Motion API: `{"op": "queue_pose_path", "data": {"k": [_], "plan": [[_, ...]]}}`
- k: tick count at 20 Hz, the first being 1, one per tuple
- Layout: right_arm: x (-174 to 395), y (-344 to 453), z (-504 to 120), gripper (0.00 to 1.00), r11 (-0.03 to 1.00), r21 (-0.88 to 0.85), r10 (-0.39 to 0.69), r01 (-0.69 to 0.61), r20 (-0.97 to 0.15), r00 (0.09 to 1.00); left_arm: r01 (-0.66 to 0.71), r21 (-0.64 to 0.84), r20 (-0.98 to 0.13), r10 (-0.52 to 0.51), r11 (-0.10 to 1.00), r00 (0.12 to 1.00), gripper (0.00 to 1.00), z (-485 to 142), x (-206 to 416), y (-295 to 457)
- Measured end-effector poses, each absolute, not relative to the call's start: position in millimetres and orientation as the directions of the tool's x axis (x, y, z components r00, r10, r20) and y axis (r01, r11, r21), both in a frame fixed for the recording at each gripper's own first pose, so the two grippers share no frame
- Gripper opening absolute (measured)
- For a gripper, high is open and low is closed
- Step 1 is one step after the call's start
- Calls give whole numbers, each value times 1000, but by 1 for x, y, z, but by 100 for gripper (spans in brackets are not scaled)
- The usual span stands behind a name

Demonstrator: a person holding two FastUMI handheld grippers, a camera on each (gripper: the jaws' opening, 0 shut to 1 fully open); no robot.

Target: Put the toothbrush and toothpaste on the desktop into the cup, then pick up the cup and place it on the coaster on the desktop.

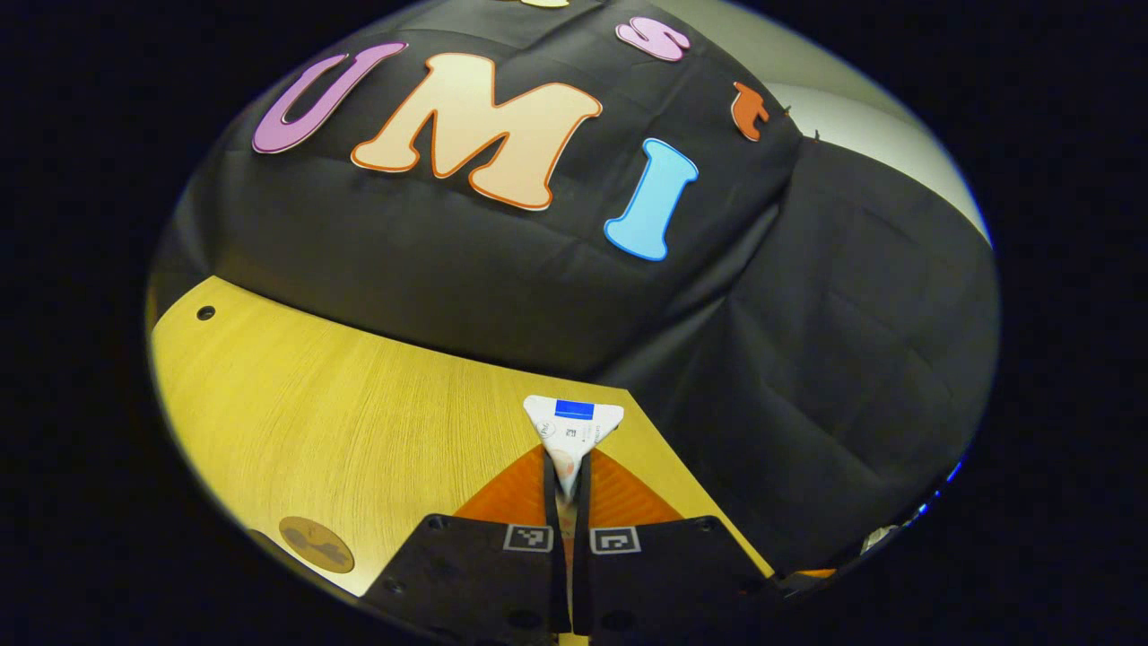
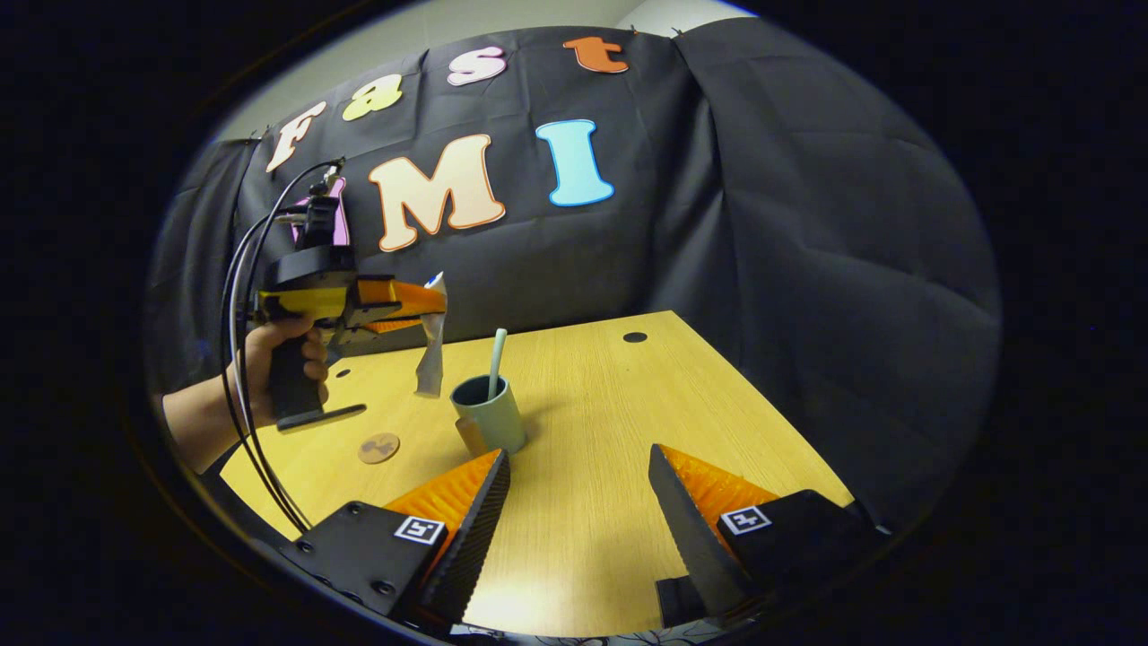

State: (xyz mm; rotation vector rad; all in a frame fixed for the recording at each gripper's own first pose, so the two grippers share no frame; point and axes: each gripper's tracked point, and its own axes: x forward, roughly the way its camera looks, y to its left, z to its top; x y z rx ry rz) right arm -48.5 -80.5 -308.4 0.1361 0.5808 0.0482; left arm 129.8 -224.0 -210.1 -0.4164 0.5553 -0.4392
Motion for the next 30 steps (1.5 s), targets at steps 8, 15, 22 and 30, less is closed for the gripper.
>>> {"op": "queue_pose_path", "data": {"k": [8,15,22,30], "plan": [[-48,-85,-321,95,990,141,100,-23,-569,816,200,-517,-381,-433,832,817,1,-237,159,-231],[-49,-93,-337,95,989,150,106,-21,-590,800,184,-494,-388,-405,850,828,1,-263,150,-239],[-42,-93,-339,95,986,160,128,-41,-587,800,184,-430,-422,-377,884,824,3,-279,131,-240],[-35,-78,-331,95,980,186,168,-74,-562,810,169,-429,-413,-359,887,837,93,-257,98,-218]]}}
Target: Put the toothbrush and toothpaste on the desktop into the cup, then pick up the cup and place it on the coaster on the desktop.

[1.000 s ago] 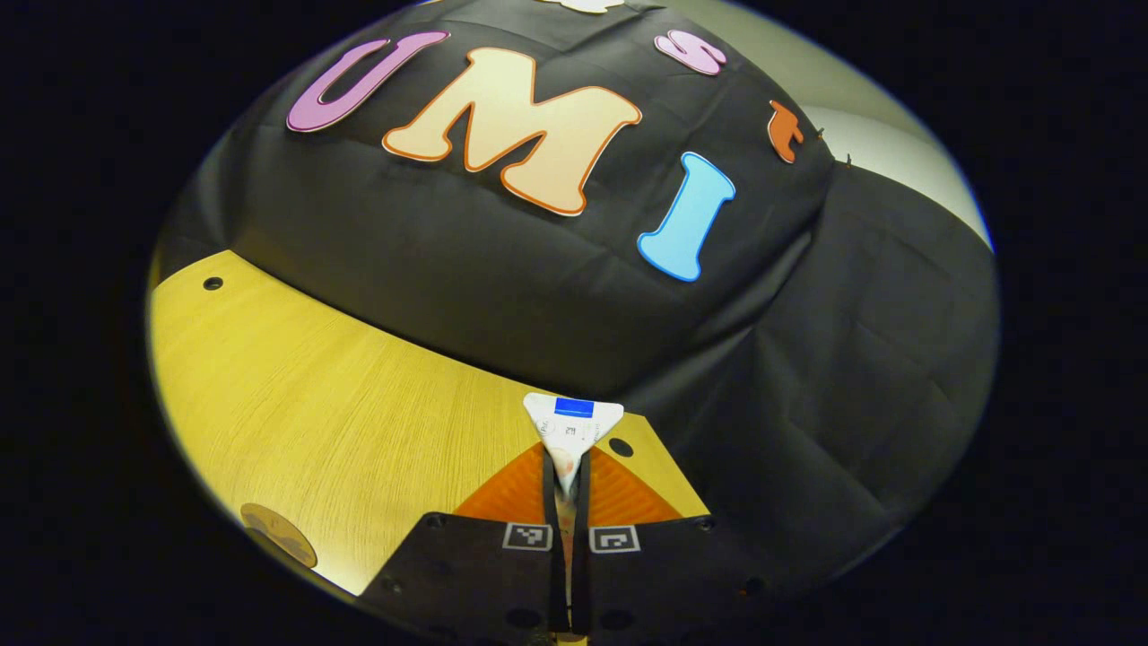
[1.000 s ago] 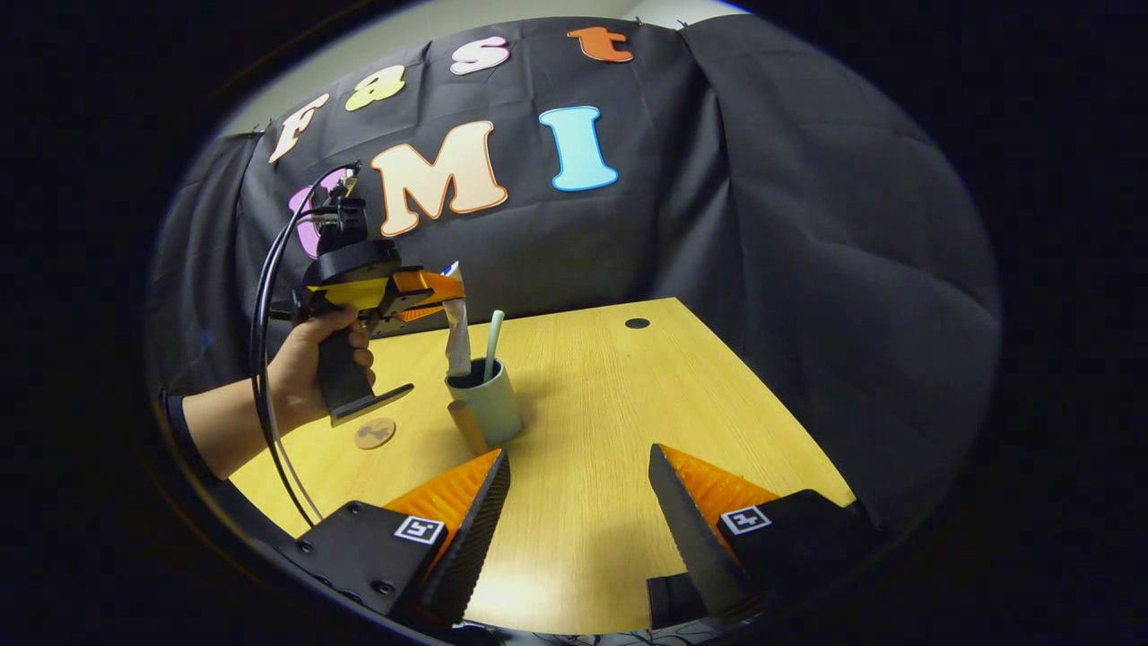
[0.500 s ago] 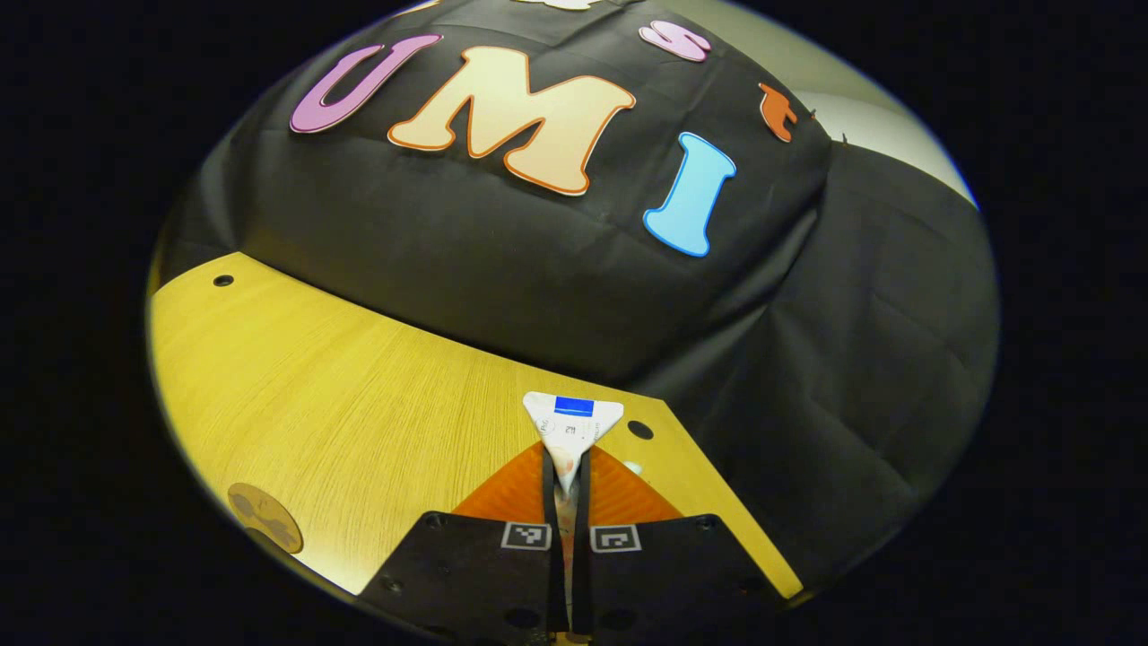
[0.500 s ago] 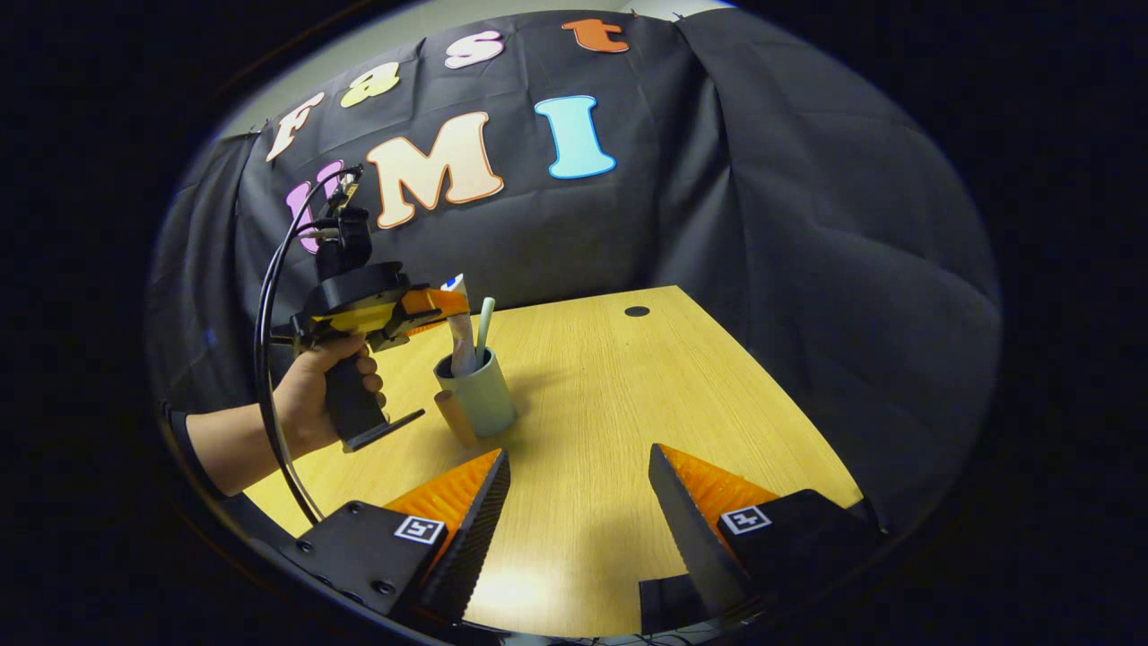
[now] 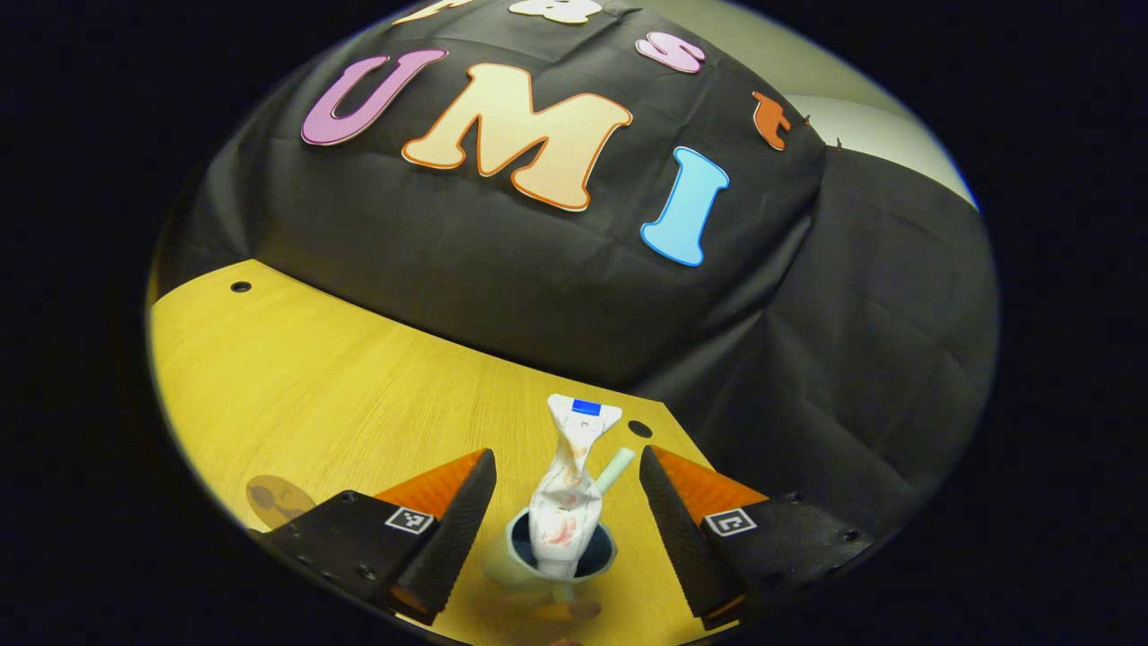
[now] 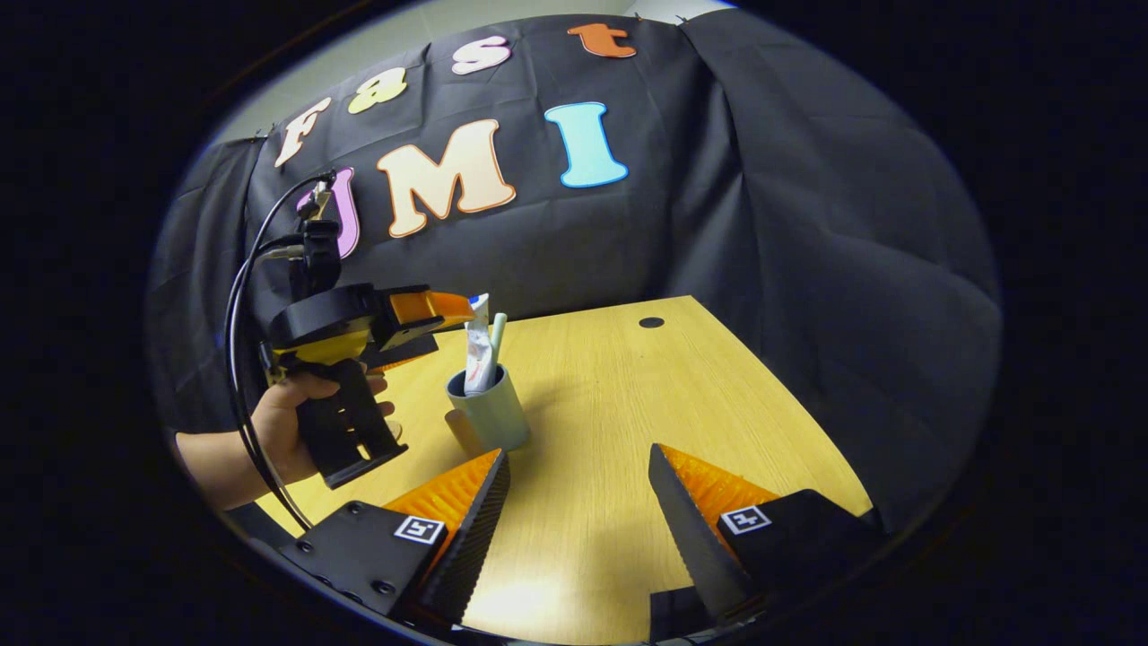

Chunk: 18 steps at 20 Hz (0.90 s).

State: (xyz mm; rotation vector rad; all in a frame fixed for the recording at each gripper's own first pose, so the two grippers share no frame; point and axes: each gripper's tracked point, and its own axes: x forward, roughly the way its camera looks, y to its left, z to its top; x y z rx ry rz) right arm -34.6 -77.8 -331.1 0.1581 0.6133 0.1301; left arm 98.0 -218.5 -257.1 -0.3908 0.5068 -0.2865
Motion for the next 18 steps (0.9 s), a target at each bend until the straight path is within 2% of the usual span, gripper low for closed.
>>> {"op": "queue_pose_path", "data": {"k": [10,15,16,17,18], "plan": [[-1,-26,-315,98,955,234,283,-180,-553,784,149,-281,-413,-259,948,873,94,-189,31,-129],[9,10,-334,98,954,220,300,-204,-677,672,175,-186,-422,-239,967,875,95,-173,4,-82],[10,18,-337,94,954,222,301,-203,-700,648,175,-175,-426,-235,969,874,94,-172,1,-72],[13,22,-341,99,956,217,292,-196,-725,624,177,-168,-427,-233,970,874,95,-170,-2,-62],[16,31,-343,98,956,219,294,-196,-742,602,178,-160,-424,-230,971,876,95,-168,-5,-53]]}}
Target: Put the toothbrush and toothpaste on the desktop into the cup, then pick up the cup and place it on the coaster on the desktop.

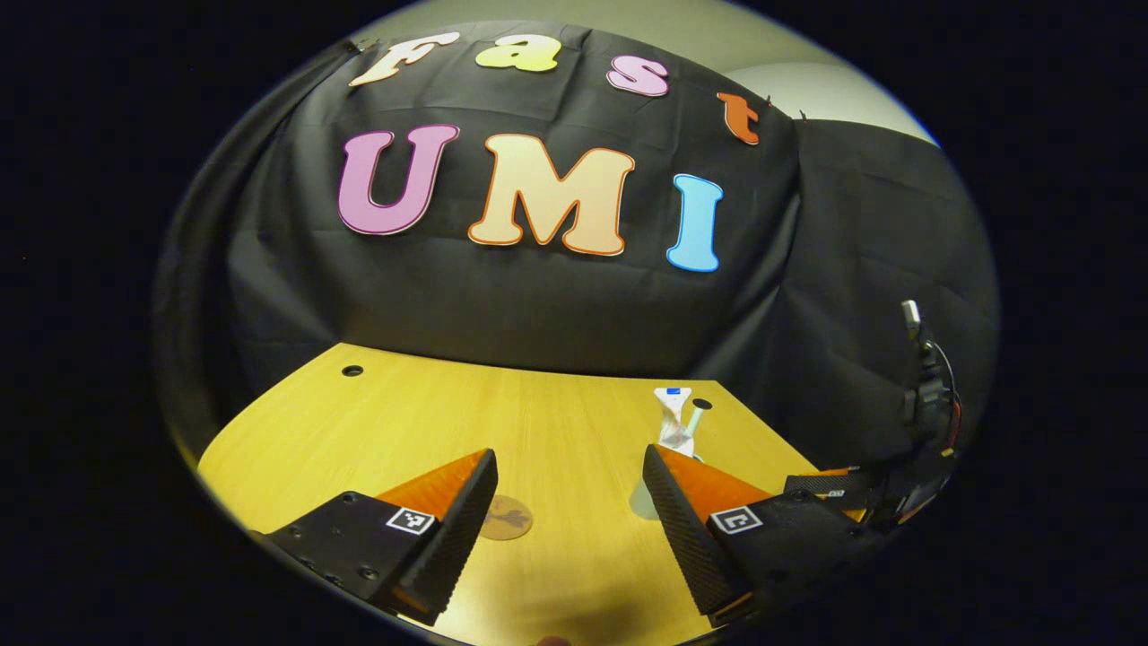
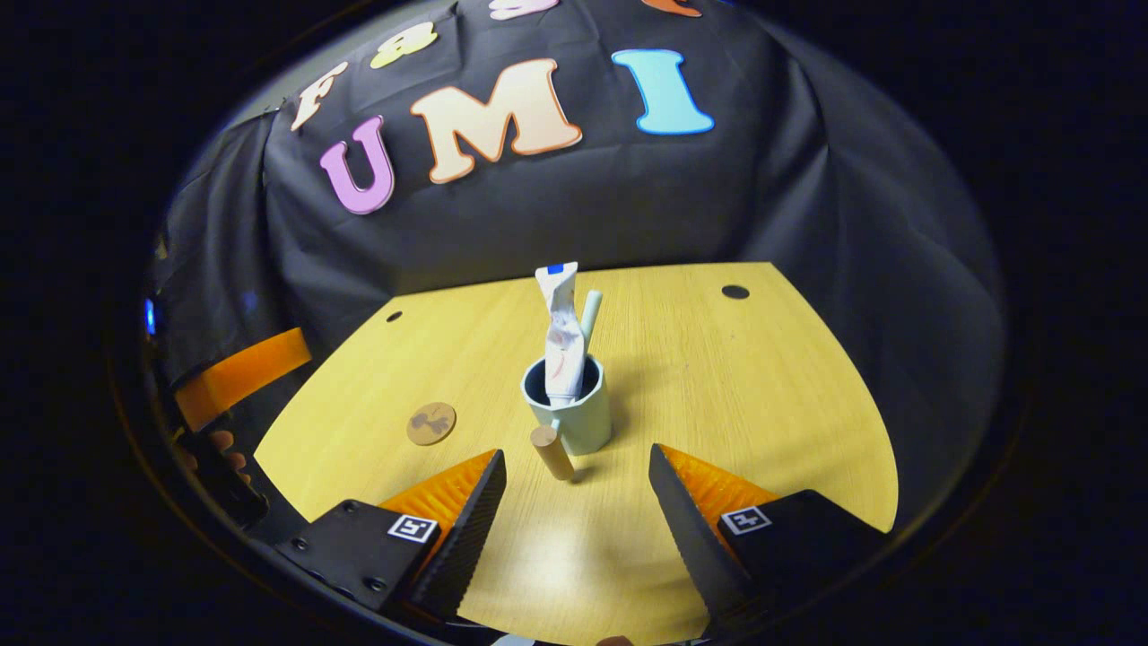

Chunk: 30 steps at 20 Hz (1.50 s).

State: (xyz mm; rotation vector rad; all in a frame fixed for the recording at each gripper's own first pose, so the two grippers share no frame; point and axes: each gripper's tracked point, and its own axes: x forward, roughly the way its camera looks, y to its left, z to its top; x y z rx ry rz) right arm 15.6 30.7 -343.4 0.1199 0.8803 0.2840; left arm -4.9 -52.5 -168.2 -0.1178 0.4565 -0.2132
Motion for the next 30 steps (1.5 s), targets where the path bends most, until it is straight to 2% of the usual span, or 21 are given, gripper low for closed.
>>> {"op": "queue_pose_path", "data": {"k": [3,4,5,6,7,8,11,12,13,14,17,19,21,22,23,25,26,27,28,29,30], "plan": [[19,51,-358,99,964,182,261,-195,-799,542,174,-107,-421,-203,979,884,95,-167,-10,-19],[21,55,-363,94,967,167,245,-193,-820,517,173,-98,-419,-198,980,886,95,-166,-10,-10],[23,58,-370,94,969,161,234,-188,-838,492,167,-93,-419,-191,982,888,95,-166,-10,0],[27,62,-376,99,972,157,222,-174,-854,471,159,-92,-421,-182,983,889,95,-166,-9,9],[31,65,-380,99,975,153,211,-161,-866,454,144,-93,-423,-170,985,890,95,-168,-8,19],[35,68,-386,94,978,146,198,-152,-879,433,135,-97,-422,-163,986,892,95,-169,-7,28],[44,74,-405,98,984,130,168,-124,-914,369,99,-96,-440,-131,990,888,95,-177,-7,53],[47,73,-410,99,986,122,155,-112,-923,352,90,-96,-440,-124,991,889,95,-177,-7,61],[51,74,-415,94,988,110,139,-105,-929,342,82,-96,-440,-116,992,891,95,-178,-7,68],[53,72,-420,98,991,93,122,-101,-935,333,76,-95,-441,-110,993,891,95,-179,-7,73],[53,73,-435,99,993,71,96,-95,-953,287,60,-98,-451,-98,993,887,95,-184,-6,85],[56,77,-444,94,993,72,95,-95,-959,267,59,-104,-456,-100,993,884,95,-186,-6,88],[58,77,-451,99,995,59,77,-81,-968,240,59,-114,-456,-104,992,884,95,-188,-5,91],[58,78,-454,94,995,64,79,-73,-972,222,58,-119,-454,-106,991,885,95,-187,-5,91],[58,78,-456,99,996,62,75,-68,-976,204,57,-122,-454,-107,991,885,95,-189,-4,91],[59,76,-459,94,996,48,60,-72,-981,184,57,-123,-453,-107,991,885,95,-190,-3,94],[58,77,-460,98,996,52,64,-73,-984,169,55,-121,-453,-105,991,885,95,-191,-1,96],[55,78,-462,90,995,56,68,-77,-985,156,52,-120,-451,-101,991,887,95,-191,1,99],[53,76,-463,92,995,49,61,-85,-988,144,49,-119,-449,-98,992,888,95,-192,2,102],[51,75,-465,85,995,42,54,-91,-989,137,45,-118,-447,-94,992,889,95,-192,1,104],[51,73,-465,84,995,32,46,-97,-989,139,40,-118,-450,-89,992,889,95,-192,1,107]]}}
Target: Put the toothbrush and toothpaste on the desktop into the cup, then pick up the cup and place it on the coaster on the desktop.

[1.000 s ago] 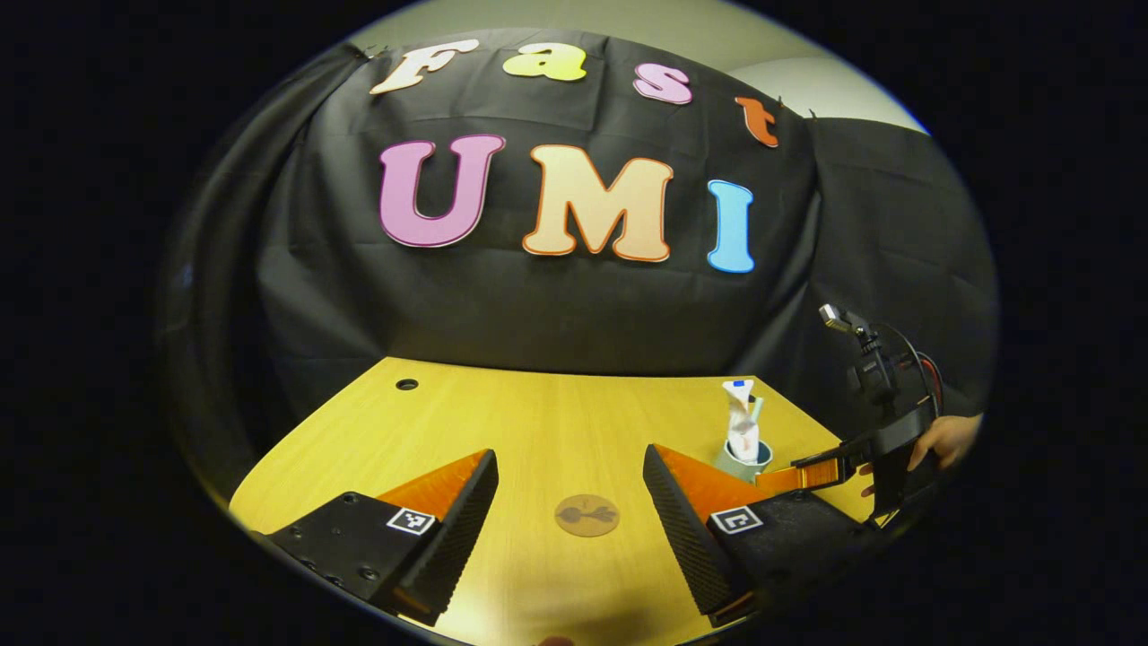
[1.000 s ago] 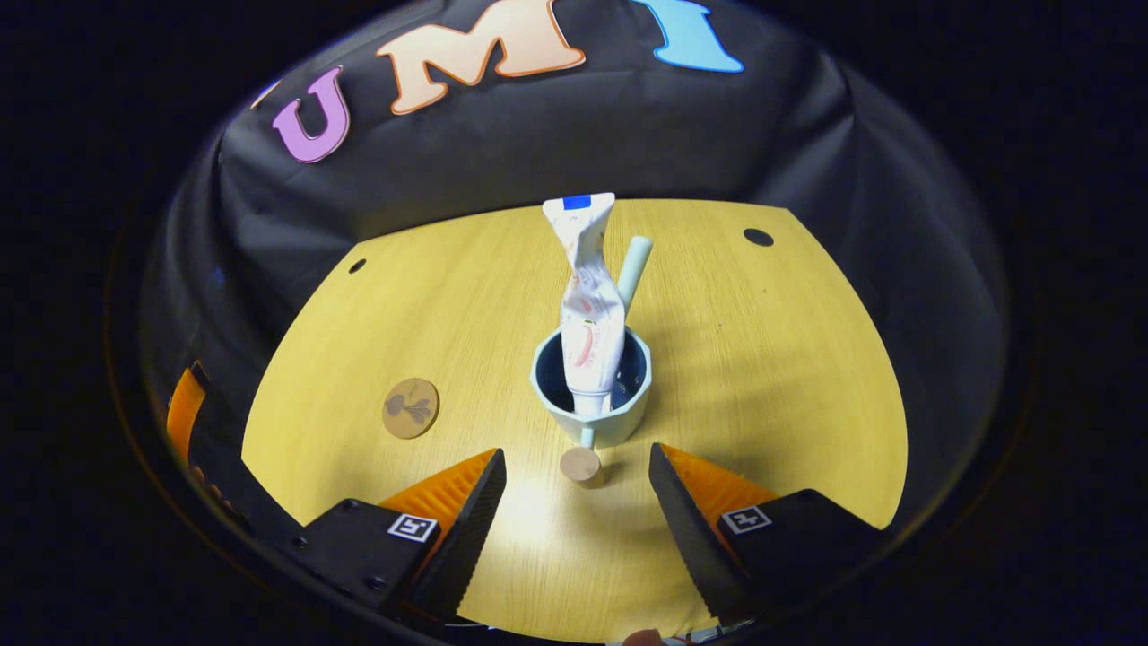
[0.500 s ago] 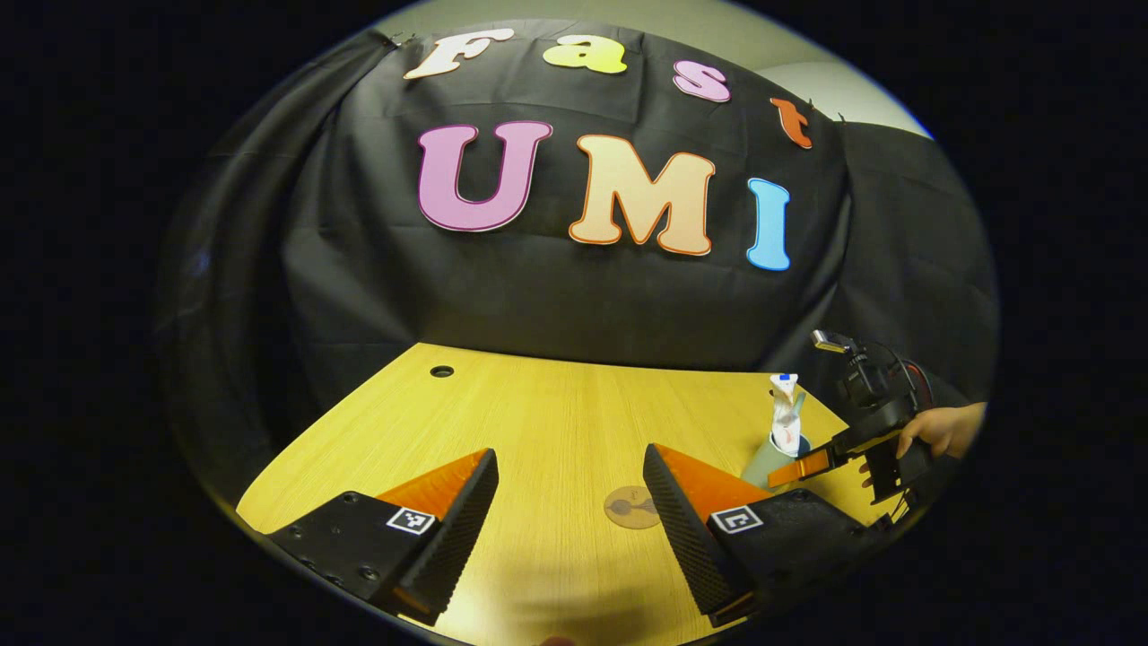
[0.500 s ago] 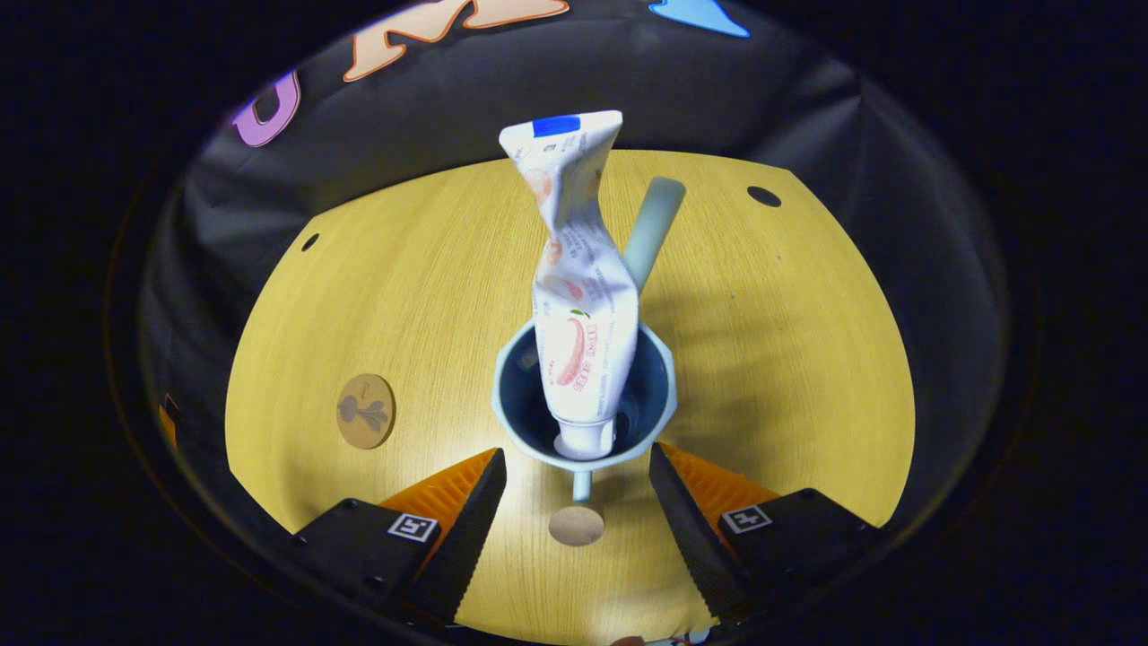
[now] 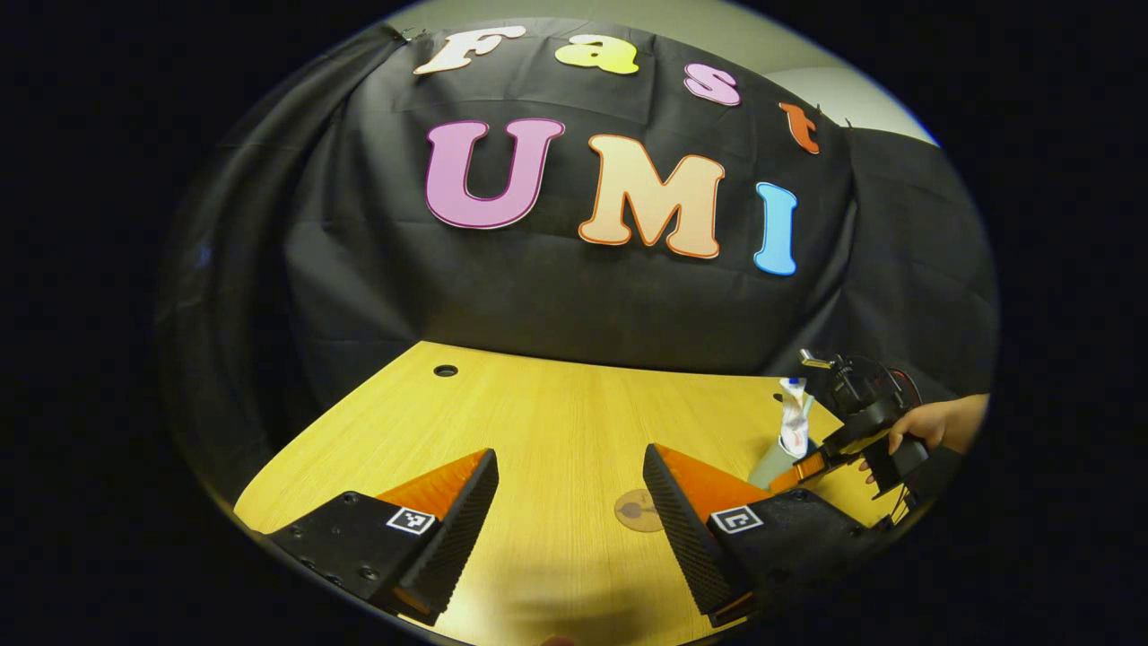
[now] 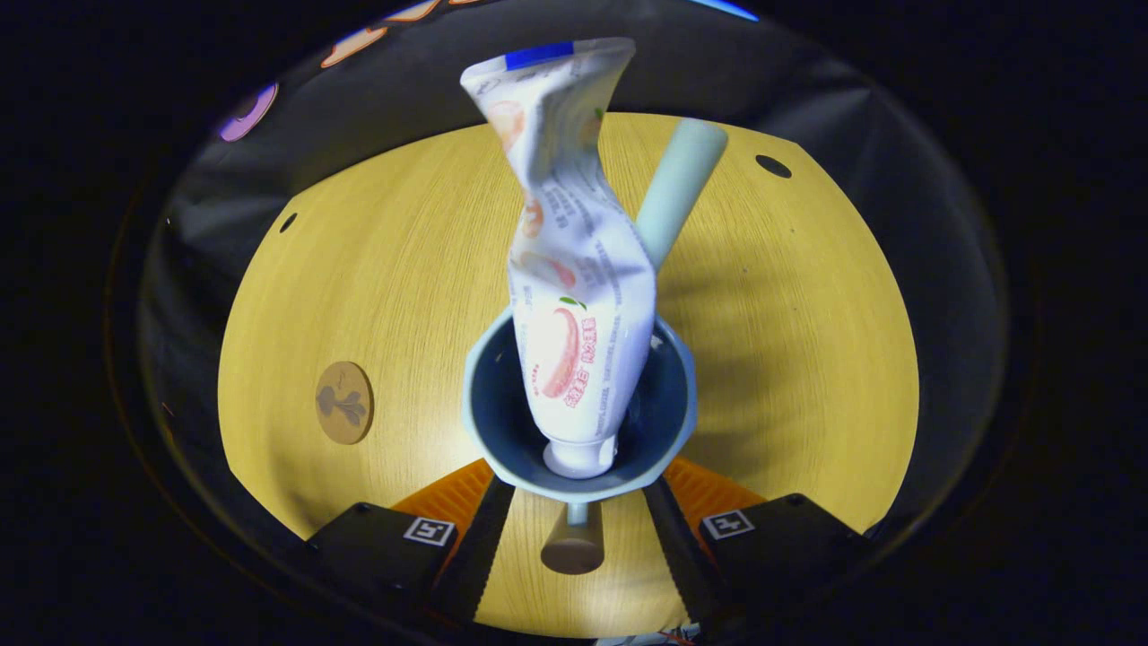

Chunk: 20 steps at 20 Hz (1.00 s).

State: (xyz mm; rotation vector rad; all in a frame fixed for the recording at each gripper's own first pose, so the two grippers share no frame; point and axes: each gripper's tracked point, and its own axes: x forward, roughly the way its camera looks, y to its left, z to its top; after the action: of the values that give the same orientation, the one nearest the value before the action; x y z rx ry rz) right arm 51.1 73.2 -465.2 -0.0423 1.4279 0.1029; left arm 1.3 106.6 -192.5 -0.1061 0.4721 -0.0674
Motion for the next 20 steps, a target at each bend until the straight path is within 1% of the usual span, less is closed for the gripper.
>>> {"op": "queue_pose_path", "data": {"k": [1,2,3,5,6,8,15,16,17,20], "plan": [[52,71,-466,77,995,21,35,-100,-989,144,36,-118,-454,-86,992,887,95,-194,1,109],[51,70,-465,73,995,26,40,-99,-989,139,33,-121,-456,-85,992,886,95,-195,2,109],[50,70,-466,67,994,27,41,-102,-990,137,32,-122,-458,-85,992,885,95,-197,3,109],[47,68,-464,63,993,25,38,-113,-992,120,34,-124,-462,-88,992,882,95,-198,4,110],[42,67,-472,51,993,19,31,-113,-993,110,36,-125,-464,-90,992,881,95,-198,4,108],[41,69,-460,30,991,32,46,-132,-994,103,40,-126,-464,-95,991,881,95,-200,6,107],[41,73,-463,30,984,31,54,-177,-991,123,44,-122,-464,-96,992,881,95,-199,8,109],[42,74,-463,27,982,27,52,-187,-990,131,43,-121,-463,-95,992,881,95,-199,7,111],[42,75,-462,30,981,20,48,-193,-989,139,39,-122,-464,-92,992,881,95,-199,8,112],[41,78,-461,28,980,28,55,-197,-989,136,27,-134,-468,-87,991,879,95,-200,7,116]]}}
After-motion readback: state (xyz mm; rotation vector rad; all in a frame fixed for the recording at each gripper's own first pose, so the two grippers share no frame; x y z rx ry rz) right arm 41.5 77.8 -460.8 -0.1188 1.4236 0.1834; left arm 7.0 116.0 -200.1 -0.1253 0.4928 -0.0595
